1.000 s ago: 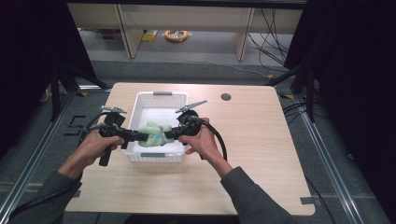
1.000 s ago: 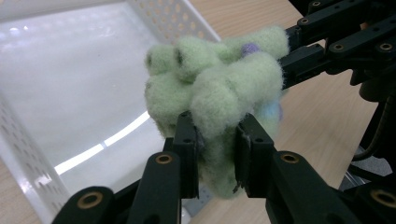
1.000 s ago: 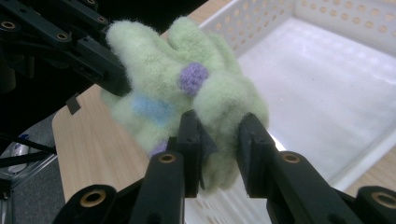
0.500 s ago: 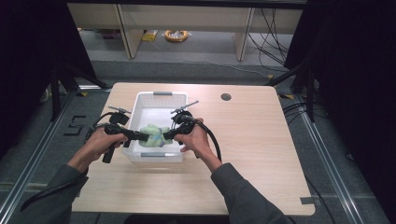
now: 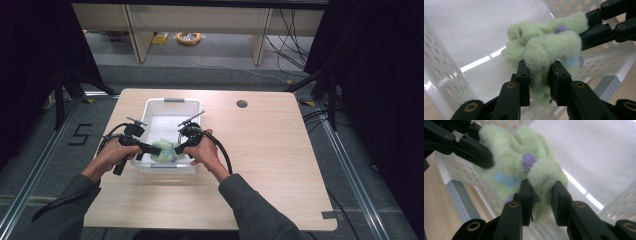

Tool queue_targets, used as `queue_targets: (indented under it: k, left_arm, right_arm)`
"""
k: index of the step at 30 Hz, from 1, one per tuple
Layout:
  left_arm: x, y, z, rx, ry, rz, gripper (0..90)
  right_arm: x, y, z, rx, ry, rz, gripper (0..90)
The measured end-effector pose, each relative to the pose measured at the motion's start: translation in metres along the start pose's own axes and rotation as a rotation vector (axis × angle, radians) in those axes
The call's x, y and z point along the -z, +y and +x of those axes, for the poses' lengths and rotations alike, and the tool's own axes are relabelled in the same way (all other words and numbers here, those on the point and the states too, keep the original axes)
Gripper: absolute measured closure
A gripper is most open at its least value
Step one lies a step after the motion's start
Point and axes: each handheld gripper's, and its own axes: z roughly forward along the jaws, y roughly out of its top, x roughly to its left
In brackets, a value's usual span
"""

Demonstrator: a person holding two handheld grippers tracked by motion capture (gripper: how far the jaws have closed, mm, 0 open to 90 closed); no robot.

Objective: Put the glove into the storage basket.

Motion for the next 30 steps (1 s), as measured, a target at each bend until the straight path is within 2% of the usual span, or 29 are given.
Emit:
queue_targets:
  k: [4, 5, 6, 10, 11, 12, 16, 17, 18, 23, 25, 26, 28, 30]
  left_arm:
    - [-0.004, 0.000, 0.000, -0.011, 0.013, 0.022, 71.0]
    - [-0.005, 0.000, -0.001, -0.016, 0.020, 0.022, 70.8]
    - [-0.005, 0.000, -0.001, -0.023, 0.028, 0.037, 70.3]
    - [-0.009, -0.001, 0.000, -0.023, 0.036, 0.048, 69.1]
    - [-0.010, -0.001, 0.000, -0.022, 0.041, 0.055, 68.0]
    - [-0.010, -0.001, 0.000, -0.026, 0.048, 0.061, 66.7]
    - [-0.011, 0.001, -0.001, -0.041, 0.077, 0.067, 60.7]
    - [-0.011, 0.002, -0.002, -0.040, 0.086, 0.064, 59.1]
    - [-0.010, 0.002, -0.003, -0.043, 0.095, 0.061, 56.1]
    - [-0.003, 0.008, -0.004, -0.045, 0.144, 0.033, 52.3]
    - [-0.001, 0.009, -0.006, -0.029, 0.142, 0.007, 51.2]
    - [0.001, 0.010, -0.005, -0.047, 0.147, 0.016, 51.2]
    - [0.003, 0.010, -0.007, -0.018, 0.150, -0.020, 49.7]
    - [0.006, 0.011, -0.006, -0.004, 0.162, -0.041, 43.8]
  right_arm:
    - [-0.001, 0.001, 0.002, 0.005, -0.018, 0.022, 72.2]
    - [-0.002, 0.001, 0.004, -0.012, -0.022, 0.034, 71.8]
    - [-0.002, 0.001, 0.005, 0.000, -0.029, 0.048, 71.2]
    - [-0.003, 0.002, 0.007, 0.002, -0.043, 0.063, 69.5]
    - [-0.004, 0.002, 0.008, -0.005, -0.047, 0.073, 69.0]
    - [-0.004, 0.002, 0.008, 0.012, -0.056, 0.077, 68.2]
    - [-0.004, 0.003, 0.009, 0.021, -0.080, 0.083, 63.5]
    - [-0.003, 0.003, 0.009, 0.042, -0.088, 0.087, 62.7]
    - [-0.001, 0.004, 0.010, 0.040, -0.096, 0.078, 59.7]
    - [0.006, 0.008, 0.010, 0.037, -0.103, 0.057, 54.7]
    - [0.012, 0.011, 0.011, 0.037, -0.100, 0.037, 54.1]
    - [0.015, 0.012, 0.012, 0.040, -0.104, 0.028, 53.9]
    - [0.019, 0.013, 0.011, 0.045, -0.098, 0.012, 52.6]
    - [0.024, 0.013, 0.011, 0.052, -0.102, -0.002, 52.3]
